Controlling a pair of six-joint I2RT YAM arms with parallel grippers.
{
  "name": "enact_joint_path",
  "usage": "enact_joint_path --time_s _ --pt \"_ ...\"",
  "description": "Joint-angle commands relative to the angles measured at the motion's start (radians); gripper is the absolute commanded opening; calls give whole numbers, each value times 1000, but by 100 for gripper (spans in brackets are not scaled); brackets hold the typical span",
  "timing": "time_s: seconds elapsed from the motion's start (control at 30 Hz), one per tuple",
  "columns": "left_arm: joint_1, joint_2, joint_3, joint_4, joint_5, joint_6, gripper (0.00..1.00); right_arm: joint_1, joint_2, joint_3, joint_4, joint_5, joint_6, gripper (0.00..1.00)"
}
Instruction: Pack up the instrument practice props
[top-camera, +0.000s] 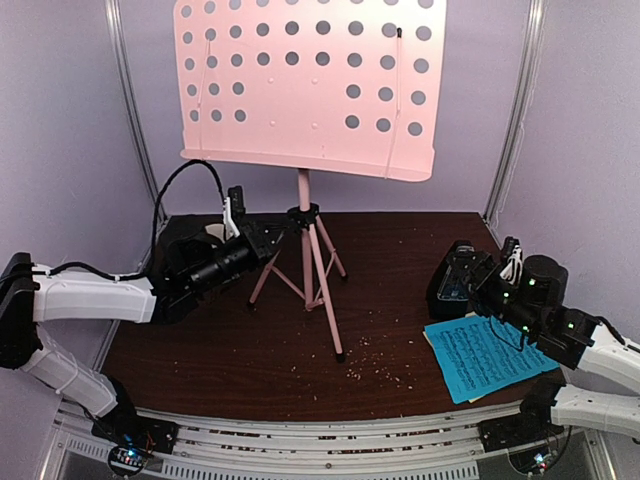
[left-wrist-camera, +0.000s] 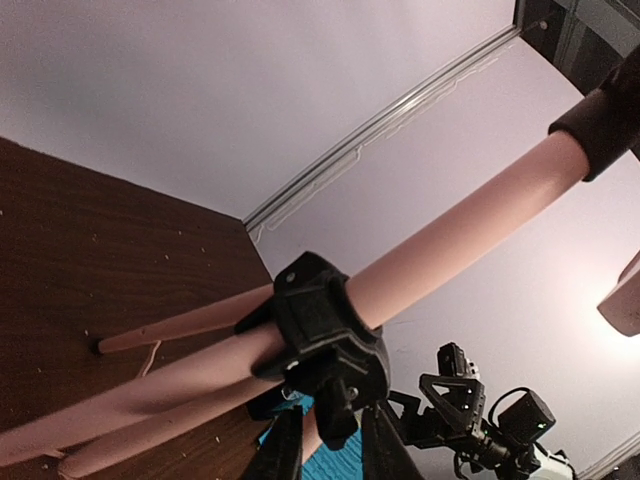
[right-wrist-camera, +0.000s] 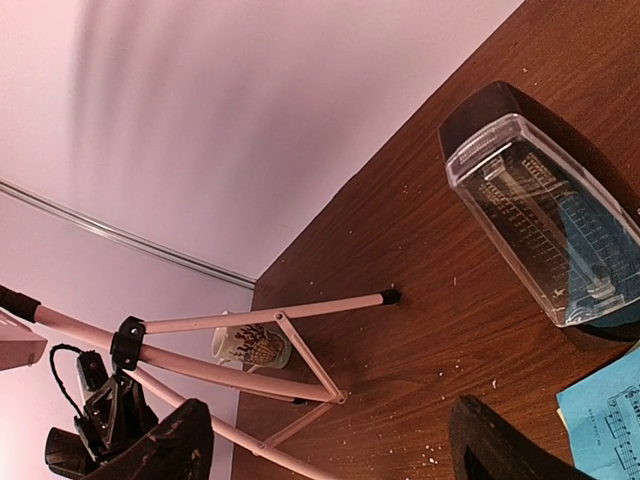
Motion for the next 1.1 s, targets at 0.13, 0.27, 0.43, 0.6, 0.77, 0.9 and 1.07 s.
enact_joint_path --time_s 0.13,0.27,0.43,0.6,0.77,0.9,1.07 --pt "3 -32 8 -92 48 74 35 29 31 11 95 -46 -69 83" --pt "7 -86 -9 -108 1 158 45 39 47 6 123 -48 -68 83" --pt "7 -188 -19 -219 -62 333 59 47 60 -1 141 -49 -70 84" --pt "7 -307 -90 -302 -79 560 63 50 61 -11 165 -47 -72 84" --pt "3 -381 -55 -479 11 917 63 53 72 -23 191 -48 -69 85" --pt "-8 -430 -23 -592 60 1221 63 56 85 -28 211 -50 -68 85" --pt "-53 -389 48 -683 -37 1505 63 58 97 -30 229 -52 -67 85"
